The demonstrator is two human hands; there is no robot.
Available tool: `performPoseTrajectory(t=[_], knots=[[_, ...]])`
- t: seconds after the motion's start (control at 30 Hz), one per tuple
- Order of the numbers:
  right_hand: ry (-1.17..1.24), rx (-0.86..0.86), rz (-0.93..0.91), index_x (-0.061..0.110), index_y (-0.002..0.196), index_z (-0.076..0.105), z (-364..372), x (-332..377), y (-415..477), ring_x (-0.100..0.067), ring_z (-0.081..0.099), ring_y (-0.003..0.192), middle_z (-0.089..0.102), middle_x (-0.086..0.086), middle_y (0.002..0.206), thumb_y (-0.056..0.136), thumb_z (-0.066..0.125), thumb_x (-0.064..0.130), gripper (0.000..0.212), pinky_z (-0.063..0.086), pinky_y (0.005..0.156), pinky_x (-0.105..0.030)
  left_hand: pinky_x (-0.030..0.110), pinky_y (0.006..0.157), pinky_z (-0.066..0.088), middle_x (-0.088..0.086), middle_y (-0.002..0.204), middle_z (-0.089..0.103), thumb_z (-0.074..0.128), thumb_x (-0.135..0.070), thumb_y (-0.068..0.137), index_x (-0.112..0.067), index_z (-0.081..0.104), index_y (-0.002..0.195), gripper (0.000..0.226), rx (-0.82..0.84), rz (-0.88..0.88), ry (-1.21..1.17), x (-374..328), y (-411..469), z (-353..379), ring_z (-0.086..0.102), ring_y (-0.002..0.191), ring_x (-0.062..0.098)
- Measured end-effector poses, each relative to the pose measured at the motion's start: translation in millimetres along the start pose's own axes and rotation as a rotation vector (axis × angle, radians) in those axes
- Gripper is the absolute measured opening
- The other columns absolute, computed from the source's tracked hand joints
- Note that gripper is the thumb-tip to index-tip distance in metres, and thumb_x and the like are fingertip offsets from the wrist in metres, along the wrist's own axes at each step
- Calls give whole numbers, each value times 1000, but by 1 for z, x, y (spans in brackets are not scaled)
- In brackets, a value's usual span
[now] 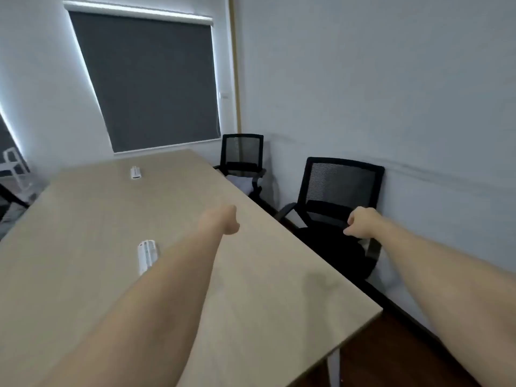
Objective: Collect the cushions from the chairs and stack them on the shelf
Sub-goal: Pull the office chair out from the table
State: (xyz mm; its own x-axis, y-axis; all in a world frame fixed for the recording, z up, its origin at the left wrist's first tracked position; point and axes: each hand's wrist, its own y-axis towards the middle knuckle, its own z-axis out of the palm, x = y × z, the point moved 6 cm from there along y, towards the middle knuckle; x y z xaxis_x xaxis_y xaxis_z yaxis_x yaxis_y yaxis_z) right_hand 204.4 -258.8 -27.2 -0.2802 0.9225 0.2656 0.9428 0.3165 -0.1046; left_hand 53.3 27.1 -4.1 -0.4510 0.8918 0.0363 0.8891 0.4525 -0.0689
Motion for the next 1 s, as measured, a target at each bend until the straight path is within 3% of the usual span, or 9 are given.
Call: performPoseTrajectory(t=[0.13,0.27,0.37,0.77,1.0], knots=[[-59,21,62,0,94,66,-11,-71,8,-25,58,84,66,-16,105,84,57,15,21,46,66,-26,40,114,33,13,151,36,43,-31,98,-5,32,147,56,57,57,0,-83,31,13,36,140,31],[-81,28,90,-5,115,64,-25,-142,33,-32,60,112,65,-19,121,89,55,18,36,49,90,-33,37,104,42,13,143,47,47,-28,96,-5,40,142,52,86,125,-74,-176,66,22,47,130,32],[-42,35,122,-2,122,60,-31,-190,55,-31,56,119,61,-17,127,91,53,21,39,46,98,-33,41,101,47,13,141,49,50,-29,93,-7,41,142,54,113,154,-111,-229,85,30,49,127,34],[108,8,204,-13,124,54,-53,-295,194,-37,54,121,56,-27,129,86,58,13,46,44,103,-46,39,96,45,13,140,47,51,-27,95,-9,43,140,49,222,223,-131,-362,219,34,50,125,34],[180,-27,206,-7,125,57,-71,-322,318,-34,53,122,61,-22,127,88,57,14,43,45,100,-37,41,102,46,14,141,47,50,-24,95,-8,40,142,51,218,195,-135,-408,326,37,50,125,33]])
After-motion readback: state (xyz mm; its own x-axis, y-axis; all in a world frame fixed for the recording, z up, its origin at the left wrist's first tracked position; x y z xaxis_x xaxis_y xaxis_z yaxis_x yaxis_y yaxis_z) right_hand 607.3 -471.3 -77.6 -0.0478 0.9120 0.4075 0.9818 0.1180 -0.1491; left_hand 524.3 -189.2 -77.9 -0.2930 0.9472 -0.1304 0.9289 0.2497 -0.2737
